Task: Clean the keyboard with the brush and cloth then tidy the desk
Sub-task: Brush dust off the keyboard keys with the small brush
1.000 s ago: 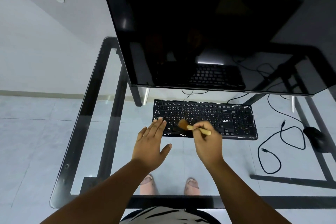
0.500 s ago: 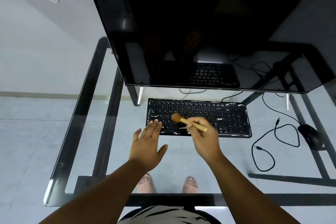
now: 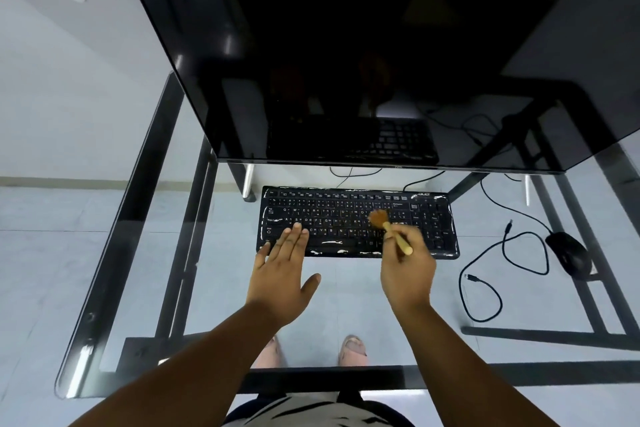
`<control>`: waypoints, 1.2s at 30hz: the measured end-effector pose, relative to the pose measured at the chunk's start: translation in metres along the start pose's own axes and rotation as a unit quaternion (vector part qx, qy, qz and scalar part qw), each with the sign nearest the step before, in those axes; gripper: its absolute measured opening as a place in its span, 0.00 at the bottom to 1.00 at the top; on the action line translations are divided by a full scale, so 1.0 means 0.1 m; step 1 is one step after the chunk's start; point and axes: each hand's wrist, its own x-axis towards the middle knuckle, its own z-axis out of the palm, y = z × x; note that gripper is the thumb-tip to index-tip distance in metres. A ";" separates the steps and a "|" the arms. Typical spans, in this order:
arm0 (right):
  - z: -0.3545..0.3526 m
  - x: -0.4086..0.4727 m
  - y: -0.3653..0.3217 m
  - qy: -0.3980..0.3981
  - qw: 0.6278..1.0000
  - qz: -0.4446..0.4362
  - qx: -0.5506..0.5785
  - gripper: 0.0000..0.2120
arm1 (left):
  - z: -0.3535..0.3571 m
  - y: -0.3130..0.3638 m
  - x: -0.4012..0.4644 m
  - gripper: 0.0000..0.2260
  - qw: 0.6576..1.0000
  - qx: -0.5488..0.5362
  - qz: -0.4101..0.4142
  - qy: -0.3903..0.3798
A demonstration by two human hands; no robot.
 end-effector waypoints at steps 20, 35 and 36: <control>-0.29 0.06 0.12 -0.046 0.998 0.014 0.047 0.08 | 0.00 0.36 0.14 0.36 0.998 0.035 -0.047 -0.031; -0.54 0.10 0.24 -0.059 0.998 -0.008 -0.025 0.06 | -0.02 0.63 0.18 0.36 0.996 0.055 -0.070 -0.030; -0.58 0.11 0.25 -0.030 0.999 -0.003 -0.018 0.07 | -0.02 0.65 0.19 0.36 0.996 0.052 -0.072 -0.027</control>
